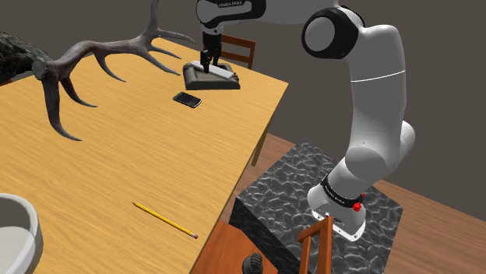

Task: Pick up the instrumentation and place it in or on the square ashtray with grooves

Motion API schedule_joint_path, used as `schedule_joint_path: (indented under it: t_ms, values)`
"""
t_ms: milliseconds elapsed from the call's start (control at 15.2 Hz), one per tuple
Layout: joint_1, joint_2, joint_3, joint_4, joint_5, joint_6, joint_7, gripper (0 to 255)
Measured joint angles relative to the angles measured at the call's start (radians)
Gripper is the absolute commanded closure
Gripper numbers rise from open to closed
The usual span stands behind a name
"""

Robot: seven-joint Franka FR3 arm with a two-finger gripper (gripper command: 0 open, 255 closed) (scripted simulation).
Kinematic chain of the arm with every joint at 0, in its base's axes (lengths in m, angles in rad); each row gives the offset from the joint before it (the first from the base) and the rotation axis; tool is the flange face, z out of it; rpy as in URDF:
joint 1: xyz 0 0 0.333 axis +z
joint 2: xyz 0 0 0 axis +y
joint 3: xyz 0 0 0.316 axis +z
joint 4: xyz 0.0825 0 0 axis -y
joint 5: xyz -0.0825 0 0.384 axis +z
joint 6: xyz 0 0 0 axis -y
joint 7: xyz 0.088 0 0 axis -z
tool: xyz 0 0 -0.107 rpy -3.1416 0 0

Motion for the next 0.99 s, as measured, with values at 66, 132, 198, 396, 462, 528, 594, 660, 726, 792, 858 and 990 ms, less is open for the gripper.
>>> schedule_joint_path:
  t_ms: [66, 132, 198, 396, 462, 528, 594, 660, 726, 792, 858, 990]
  values:
    - [0.000, 0.000, 0.000, 0.000, 0.000, 0.000, 0.000, 0]
    - [0.000, 0.000, 0.000, 0.000, 0.000, 0.000, 0.000, 0]
    - [0.000, 0.000, 0.000, 0.000, 0.000, 0.000, 0.000, 0]
    - [0.000, -0.007, 0.001, 0.005, 0.001, -0.012, -0.001, 0]
    - [-0.002, -0.012, 0.001, 0.023, 0.002, -0.034, -0.005, 0]
    - [0.001, -0.013, 0.001, 0.051, 0.003, -0.062, -0.004, 0]
    - [0.001, -0.024, 0.002, 0.058, 0.004, -0.080, -0.005, 0]
    - [0.002, -0.020, 0.002, 0.080, 0.004, -0.098, -0.006, 0]
    - [0.003, -0.021, 0.002, 0.087, 0.004, -0.106, -0.006, 0]
    - [0.004, -0.019, 0.002, 0.094, 0.004, -0.111, -0.005, 0]
    - [0.005, -0.016, 0.002, 0.100, 0.004, -0.115, -0.005, 0]
    - [0.005, -0.014, 0.002, 0.104, 0.004, -0.118, -0.005, 0]
